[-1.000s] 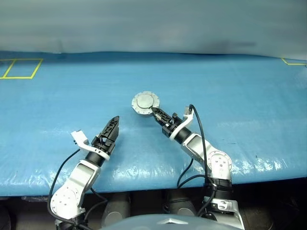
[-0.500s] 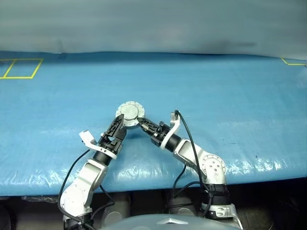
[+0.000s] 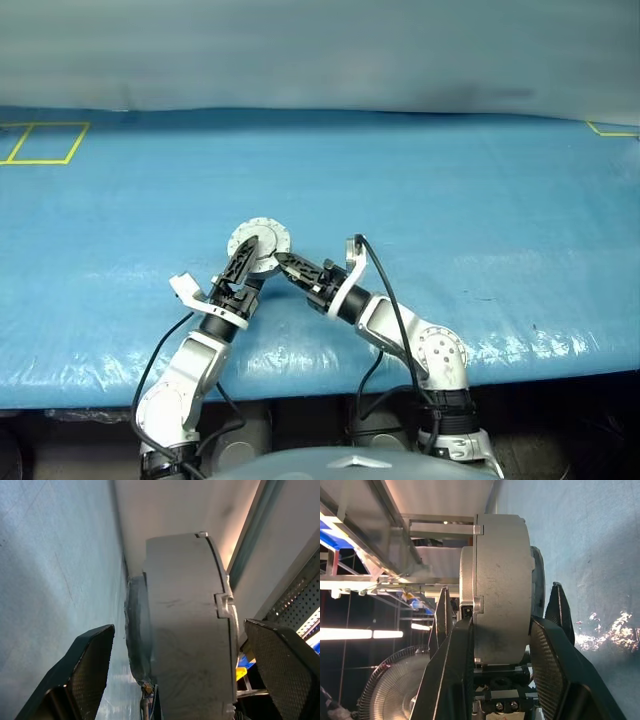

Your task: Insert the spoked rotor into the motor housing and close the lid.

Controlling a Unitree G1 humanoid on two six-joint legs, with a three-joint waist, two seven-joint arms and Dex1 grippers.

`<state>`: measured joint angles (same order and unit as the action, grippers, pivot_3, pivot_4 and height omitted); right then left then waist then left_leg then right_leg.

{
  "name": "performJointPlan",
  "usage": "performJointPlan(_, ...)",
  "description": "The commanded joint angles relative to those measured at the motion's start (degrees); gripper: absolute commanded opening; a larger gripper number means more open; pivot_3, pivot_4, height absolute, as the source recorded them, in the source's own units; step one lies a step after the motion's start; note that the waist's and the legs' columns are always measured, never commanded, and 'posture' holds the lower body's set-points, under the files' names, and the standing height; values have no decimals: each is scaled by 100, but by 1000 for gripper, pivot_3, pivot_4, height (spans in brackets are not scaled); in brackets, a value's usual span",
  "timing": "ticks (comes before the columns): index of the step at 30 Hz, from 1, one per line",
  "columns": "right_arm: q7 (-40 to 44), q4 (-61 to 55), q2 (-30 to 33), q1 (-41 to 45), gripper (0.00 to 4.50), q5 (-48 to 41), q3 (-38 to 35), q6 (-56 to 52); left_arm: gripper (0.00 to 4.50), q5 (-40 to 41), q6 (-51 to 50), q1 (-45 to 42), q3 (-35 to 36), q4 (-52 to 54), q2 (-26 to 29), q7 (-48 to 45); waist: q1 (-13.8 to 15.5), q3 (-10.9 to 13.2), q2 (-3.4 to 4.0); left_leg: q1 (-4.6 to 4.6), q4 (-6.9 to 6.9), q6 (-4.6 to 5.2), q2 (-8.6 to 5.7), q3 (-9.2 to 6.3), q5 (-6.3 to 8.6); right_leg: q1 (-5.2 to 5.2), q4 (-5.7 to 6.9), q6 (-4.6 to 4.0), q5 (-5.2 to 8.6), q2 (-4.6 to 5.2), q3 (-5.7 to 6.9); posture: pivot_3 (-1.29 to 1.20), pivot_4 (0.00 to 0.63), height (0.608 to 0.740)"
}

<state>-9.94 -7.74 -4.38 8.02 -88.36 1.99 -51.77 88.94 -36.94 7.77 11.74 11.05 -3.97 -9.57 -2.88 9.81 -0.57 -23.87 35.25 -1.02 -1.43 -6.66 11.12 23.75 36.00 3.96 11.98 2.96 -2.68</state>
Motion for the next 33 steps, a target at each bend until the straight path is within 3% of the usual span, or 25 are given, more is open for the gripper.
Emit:
performJointPlan(1,121,-476,-242,46,1224,-301,114,35,3622,198,101,-9,-59,43,-385,-22,-2,0,0,0,0,0,0,0,0,0,0,0,0,0,0,0,150,740)
performJointPlan(5,223,-551,-191,8,1224,-132,98,106,2400,270,175,12,-80,44,-358,-31,-2,0,0,0,-1,0,0,0,0,1,0,0,0,0,0,0,150,740)
performJointPlan(9,485,-631,-107,-24,1224,-26,104,71,2419,311,223,6,-110,61,-332,-28,0,0,0,0,0,0,0,0,0,0,0,0,0,0,0,0,150,740)
performJointPlan(15,907,-895,174,-171,3247,412,115,57,2419,269,279,-64,-138,103,-266,105,2,0,0,0,0,0,0,0,0,0,0,0,0,0,1,0,150,740)
performJointPlan(19,1686,-1444,1044,-336,4492,2146,510,579,2419,-4,340,-315,-124,126,-45,257,45,0,0,0,4,0,-2,0,0,-2,0,1,0,0,1,0,150,740)
performJointPlan(22,2314,-1781,1661,-625,4500,3535,945,1386,2419,-620,478,-690,-69,-13,251,188,91,-2,-3,0,10,-1,-3,-1,0,-4,0,2,0,0,5,0,150,740)
performJointPlan(26,2694,-1854,1965,-1048,4500,4848,1230,2359,2419,-1474,809,-1352,49,-505,563,-54,103,-2,-3,6,7,-3,1,0,-1,-6,3,2,0,-7,1,0,150,740)
performJointPlan(28,2710,-1745,2193,-1223,4500,5765,1455,2907,2419,-1909,1103,-1901,230,-1091,712,-152,113,-1,-6,6,14,-3,-2,5,-1,-10,2,5,-2,-7,-2,0,150,740)
performJointPlan(33,2499,-1417,2179,-1489,4500,6939,1587,3646,2419,-2462,1549,-3048,752,-2513,897,-270,129,2,-13,6,20,-3,-2,4,-1,-11,3,12,-7,-7,-2,0,150,740)
